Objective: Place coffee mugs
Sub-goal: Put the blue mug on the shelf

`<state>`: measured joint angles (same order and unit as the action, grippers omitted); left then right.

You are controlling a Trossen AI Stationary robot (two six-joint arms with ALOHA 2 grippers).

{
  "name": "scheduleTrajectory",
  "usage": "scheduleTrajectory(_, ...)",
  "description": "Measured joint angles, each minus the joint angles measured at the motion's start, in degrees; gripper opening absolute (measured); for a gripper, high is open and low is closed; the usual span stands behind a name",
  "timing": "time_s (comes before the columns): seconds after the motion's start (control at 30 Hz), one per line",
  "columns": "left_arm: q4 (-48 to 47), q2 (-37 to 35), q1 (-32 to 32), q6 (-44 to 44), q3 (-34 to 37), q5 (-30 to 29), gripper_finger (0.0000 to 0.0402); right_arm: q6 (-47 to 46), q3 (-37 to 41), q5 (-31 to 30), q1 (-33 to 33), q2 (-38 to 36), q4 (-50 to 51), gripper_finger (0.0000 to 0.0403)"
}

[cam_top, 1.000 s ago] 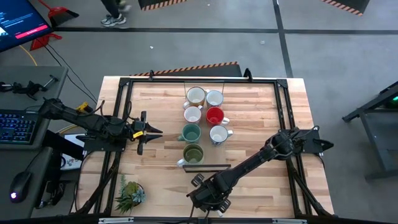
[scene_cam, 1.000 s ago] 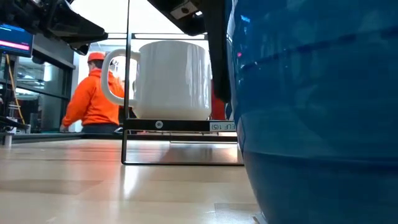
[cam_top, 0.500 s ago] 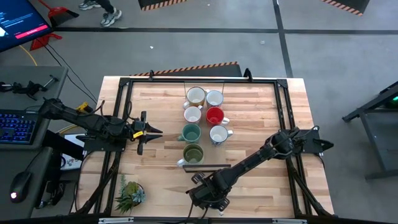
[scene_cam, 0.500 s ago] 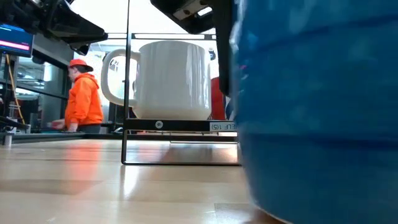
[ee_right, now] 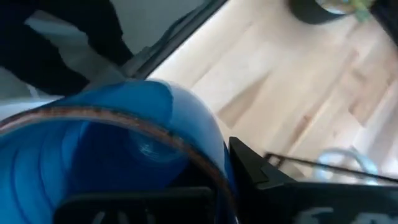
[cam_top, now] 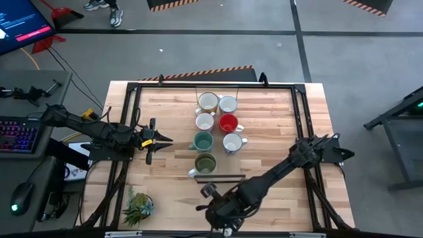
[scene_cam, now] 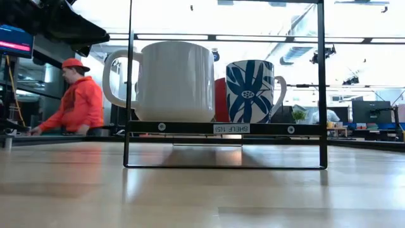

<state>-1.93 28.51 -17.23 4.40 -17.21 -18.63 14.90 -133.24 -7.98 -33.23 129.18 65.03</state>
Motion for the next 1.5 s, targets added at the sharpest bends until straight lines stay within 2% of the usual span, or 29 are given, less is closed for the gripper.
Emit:
scheduleTrajectory(0.13, 0.0, 0.0, 0.0, 0.0, 0.0, 0.0, 0.0058, -4.2, 0.9, -3.2, 0.2, -3.6, 2.1, 0.0)
scheduleTrajectory(0.43, 0.0, 0.0, 0.0, 0.0, 0.0, 0.0, 0.0058, -4.4, 0.9, -14.0, 0.6, -9.4, 7.1, 0.0)
scheduleTrajectory(0.7, 0.1, 0.0, 0.0, 0.0, 0.0, 0.0, 0.0058, -6.7, 0.9, -17.6, 3.8, -15.3, 13.5, 0.0)
scheduleTrajectory(1.03, 0.1, 0.0, 0.0, 0.0, 0.0, 0.0, 0.0058, -7.1, 0.9, -17.0, 11.5, -21.0, 25.5, 0.0)
scheduleTrajectory(1.17, 0.1, 0.0, 0.0, 0.0, 0.0, 0.0, 0.0058, -4.5, 1.0, -13.6, 15.7, -23.6, 24.7, 0.0)
scheduleTrajectory(1.43, 0.3, 0.0, 0.0, 0.0, 0.0, 0.3, 0.0058, -1.9, 1.0, -12.5, 25.7, -28.2, 25.1, 0.0)
scheduleTrajectory(1.5, 0.3, 0.0, 0.0, 0.1, 0.0, 0.7, 0.0058, -1.7, 1.0, -10.0, 28.0, -28.6, 25.0, 0.0)
